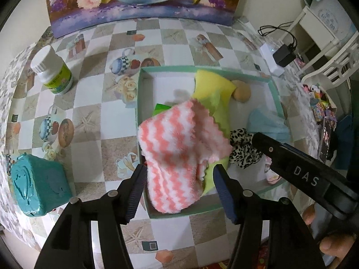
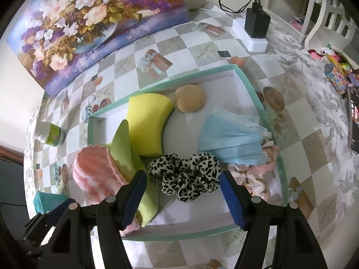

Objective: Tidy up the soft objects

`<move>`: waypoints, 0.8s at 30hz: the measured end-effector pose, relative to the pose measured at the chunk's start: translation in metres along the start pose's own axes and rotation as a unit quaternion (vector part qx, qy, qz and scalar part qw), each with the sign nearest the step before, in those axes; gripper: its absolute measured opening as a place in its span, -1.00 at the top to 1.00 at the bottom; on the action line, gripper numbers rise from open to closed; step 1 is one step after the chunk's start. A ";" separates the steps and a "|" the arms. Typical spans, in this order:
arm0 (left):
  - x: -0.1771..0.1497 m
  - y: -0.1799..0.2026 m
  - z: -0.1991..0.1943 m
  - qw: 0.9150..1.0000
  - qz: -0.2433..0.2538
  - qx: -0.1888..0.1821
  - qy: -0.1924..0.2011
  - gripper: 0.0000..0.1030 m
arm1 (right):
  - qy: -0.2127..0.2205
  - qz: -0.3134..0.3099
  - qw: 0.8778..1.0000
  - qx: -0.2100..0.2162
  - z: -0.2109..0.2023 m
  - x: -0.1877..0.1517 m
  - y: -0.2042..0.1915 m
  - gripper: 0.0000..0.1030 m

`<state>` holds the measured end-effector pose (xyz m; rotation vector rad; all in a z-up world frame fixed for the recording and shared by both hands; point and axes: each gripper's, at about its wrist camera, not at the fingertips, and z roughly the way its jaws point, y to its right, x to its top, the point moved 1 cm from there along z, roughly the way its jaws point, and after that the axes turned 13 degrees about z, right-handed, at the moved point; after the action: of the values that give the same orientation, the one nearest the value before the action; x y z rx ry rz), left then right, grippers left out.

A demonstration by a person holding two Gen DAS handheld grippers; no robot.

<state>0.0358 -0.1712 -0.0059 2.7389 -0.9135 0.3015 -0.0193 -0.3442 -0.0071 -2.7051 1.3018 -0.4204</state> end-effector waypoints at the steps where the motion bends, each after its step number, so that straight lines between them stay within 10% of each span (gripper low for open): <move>1: 0.001 -0.002 0.000 1.000 -0.005 0.002 0.001 -0.25 | 0.000 0.001 1.000 0.000 0.000 0.000 0.001 -0.38; 24: -0.002 -0.068 0.002 0.990 -0.106 0.086 0.027 -0.82 | 0.018 -0.007 1.000 -0.007 0.005 -0.001 -0.005 -1.00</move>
<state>0.0760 -0.1174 -0.0192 2.9368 -0.6022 0.4287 -0.0152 -0.3406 -0.0109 -2.7324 1.2995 -0.4659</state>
